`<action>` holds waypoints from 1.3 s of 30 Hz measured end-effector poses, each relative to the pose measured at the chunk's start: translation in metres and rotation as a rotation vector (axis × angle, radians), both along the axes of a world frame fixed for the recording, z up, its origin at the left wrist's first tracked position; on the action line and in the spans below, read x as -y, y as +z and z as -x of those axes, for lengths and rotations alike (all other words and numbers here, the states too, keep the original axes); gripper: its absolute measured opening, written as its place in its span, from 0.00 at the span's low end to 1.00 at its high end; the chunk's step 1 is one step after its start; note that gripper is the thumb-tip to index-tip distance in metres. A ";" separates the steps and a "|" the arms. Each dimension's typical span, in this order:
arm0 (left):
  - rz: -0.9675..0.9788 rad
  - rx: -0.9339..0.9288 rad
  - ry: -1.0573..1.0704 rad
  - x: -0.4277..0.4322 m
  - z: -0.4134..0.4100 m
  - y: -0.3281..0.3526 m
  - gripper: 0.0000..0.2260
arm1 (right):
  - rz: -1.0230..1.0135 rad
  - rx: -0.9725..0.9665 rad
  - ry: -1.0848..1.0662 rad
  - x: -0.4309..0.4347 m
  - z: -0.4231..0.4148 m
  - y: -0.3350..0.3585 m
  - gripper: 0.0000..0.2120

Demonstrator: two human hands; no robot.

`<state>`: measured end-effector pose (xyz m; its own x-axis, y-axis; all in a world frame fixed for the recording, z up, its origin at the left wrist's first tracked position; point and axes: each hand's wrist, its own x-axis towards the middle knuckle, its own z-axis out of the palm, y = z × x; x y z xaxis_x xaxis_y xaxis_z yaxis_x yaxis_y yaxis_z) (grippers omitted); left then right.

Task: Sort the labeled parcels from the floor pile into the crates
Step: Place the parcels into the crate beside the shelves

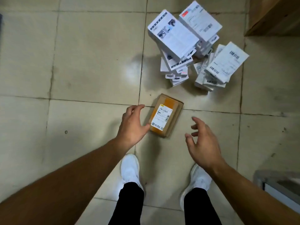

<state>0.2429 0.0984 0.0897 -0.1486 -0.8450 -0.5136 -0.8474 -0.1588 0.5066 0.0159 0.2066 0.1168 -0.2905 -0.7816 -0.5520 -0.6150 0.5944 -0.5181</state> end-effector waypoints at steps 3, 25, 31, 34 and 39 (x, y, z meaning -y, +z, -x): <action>-0.036 0.053 0.145 -0.002 0.032 -0.070 0.25 | 0.051 -0.001 -0.124 0.009 -0.004 -0.056 0.28; 0.042 0.249 0.175 -0.029 0.014 -0.198 0.53 | -0.122 -0.217 -0.144 0.030 -0.081 -0.224 0.44; 0.137 0.283 0.160 -0.005 -0.049 -0.195 0.52 | -0.263 -0.157 -0.270 0.074 -0.147 -0.249 0.61; 0.155 0.285 0.144 -0.002 -0.072 -0.196 0.51 | -0.335 -0.280 -0.201 0.090 -0.155 -0.263 0.63; 0.202 0.258 0.130 -0.002 -0.104 -0.199 0.52 | -0.367 -0.363 -0.092 0.102 -0.116 -0.272 0.62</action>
<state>0.3467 0.0999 -0.1093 0.0796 -0.9366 -0.3411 -0.9309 -0.1922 0.3105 0.1315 0.1046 -0.1549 -0.5726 -0.5177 -0.6357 -0.6528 0.7570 -0.0284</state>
